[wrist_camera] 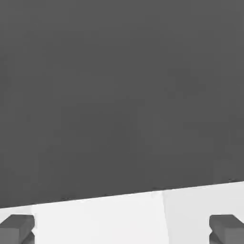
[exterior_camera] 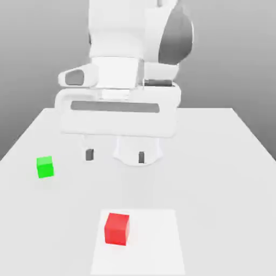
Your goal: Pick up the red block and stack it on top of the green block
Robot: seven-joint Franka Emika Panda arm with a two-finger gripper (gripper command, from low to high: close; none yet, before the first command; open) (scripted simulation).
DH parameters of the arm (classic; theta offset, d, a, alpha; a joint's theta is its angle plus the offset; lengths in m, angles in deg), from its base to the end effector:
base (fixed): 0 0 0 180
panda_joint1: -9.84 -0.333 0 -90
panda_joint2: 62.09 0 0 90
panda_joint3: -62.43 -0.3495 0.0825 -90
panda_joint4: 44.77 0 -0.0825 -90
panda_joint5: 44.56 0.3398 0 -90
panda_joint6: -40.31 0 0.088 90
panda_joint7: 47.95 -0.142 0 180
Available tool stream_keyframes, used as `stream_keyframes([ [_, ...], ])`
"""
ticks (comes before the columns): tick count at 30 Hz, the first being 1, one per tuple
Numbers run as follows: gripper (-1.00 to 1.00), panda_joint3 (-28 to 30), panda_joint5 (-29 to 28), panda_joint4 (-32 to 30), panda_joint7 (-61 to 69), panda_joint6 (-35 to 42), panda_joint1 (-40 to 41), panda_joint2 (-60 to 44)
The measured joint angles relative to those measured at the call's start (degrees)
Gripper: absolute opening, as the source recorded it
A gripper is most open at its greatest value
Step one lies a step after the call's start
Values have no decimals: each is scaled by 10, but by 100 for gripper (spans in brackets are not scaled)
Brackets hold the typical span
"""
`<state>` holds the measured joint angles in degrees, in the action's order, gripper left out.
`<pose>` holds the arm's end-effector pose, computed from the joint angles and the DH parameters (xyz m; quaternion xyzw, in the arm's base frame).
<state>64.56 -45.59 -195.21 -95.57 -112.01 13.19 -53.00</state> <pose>0.4144 -0.0395 0.3546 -0.8938 0.4382 -0.0899 0.0325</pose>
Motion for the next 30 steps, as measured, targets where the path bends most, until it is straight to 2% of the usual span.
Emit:
stream_keyframes([
  [5, 0, 5, 11, -50, 5, -59, 11, -104],
  [11, 0, -5, 30, -42, 18, -161, 16, -229],
  [12, -100, -6, 31, -40, 19, -172, 17, -242],
  [19, -100, -8, 29, -40, 18, -172, 19, -242],
  [25, -100, 0, 14, -57, 7, -79, 19, -131],
  [30, -100, 59, -38, -88, 32, -48, 146, -68],
])
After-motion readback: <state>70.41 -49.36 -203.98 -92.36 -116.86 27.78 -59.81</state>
